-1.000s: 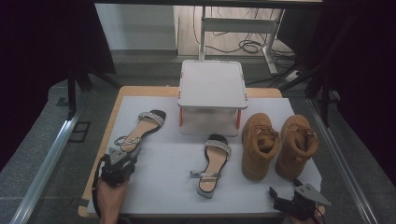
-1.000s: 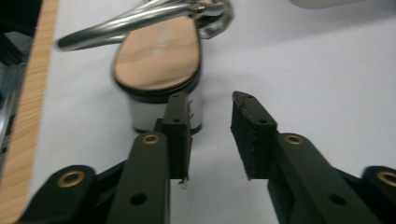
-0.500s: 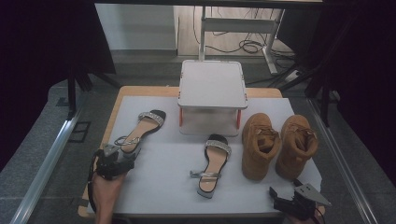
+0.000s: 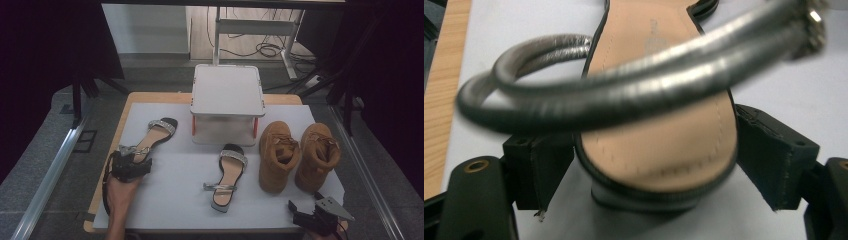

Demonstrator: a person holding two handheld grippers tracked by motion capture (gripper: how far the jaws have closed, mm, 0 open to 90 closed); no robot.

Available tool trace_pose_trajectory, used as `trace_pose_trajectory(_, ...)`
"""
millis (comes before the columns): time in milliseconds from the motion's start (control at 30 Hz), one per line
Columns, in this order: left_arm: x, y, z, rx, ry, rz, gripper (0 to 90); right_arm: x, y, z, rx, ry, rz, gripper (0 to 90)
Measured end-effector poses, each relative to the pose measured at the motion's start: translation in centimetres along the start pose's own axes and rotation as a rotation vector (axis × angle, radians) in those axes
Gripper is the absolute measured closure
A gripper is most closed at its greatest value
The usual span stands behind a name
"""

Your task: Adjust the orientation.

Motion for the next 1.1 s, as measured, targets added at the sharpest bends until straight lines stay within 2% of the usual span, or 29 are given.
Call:
trace_pose_trajectory(233, -0.8, 0.0, 0.8, 0.015, 0.001, -0.008, 22.0, 0.0, 0.0, 0.0, 0.000, -0.001, 0.000, 0.0)
trace_pose_trajectory(433, -1.2, 0.2, 1.4, 0.012, 0.013, -0.009, 25.7, 0.0, 0.0, 0.0, 0.000, 0.000, 0.001, 0.0)
trace_pose_trajectory(500, -1.4, 0.3, 1.6, 0.024, 0.008, -0.012, 29.7, 0.0, 0.0, 0.0, 0.000, 0.000, 0.001, 0.0)
trace_pose_trajectory(600, -1.5, 0.3, 1.7, 0.024, 0.006, -0.012, 30.5, 0.0, 0.0, 0.0, 0.000, -0.001, 0.001, 0.0)
trace_pose_trajectory(733, -1.7, 0.3, 1.6, 0.019, 0.002, -0.018, 37.1, 0.0, 0.0, 0.0, 0.000, -0.001, 0.001, 0.0)
trace_pose_trajectory(1100, -1.6, 0.3, 1.6, 0.029, -0.005, -0.019, 38.7, 0.0, 0.0, 0.0, 0.000, -0.001, 0.001, 0.0)
Point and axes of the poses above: each handheld gripper's, and its own axes: z roughly forward along the jaws, x roughly out of its underside, y roughly to its left, the point moved 2 cm from there along z, roughly forward along the jaws, and after that the axes turned 6 degrees about z, right-handed, at the moved point
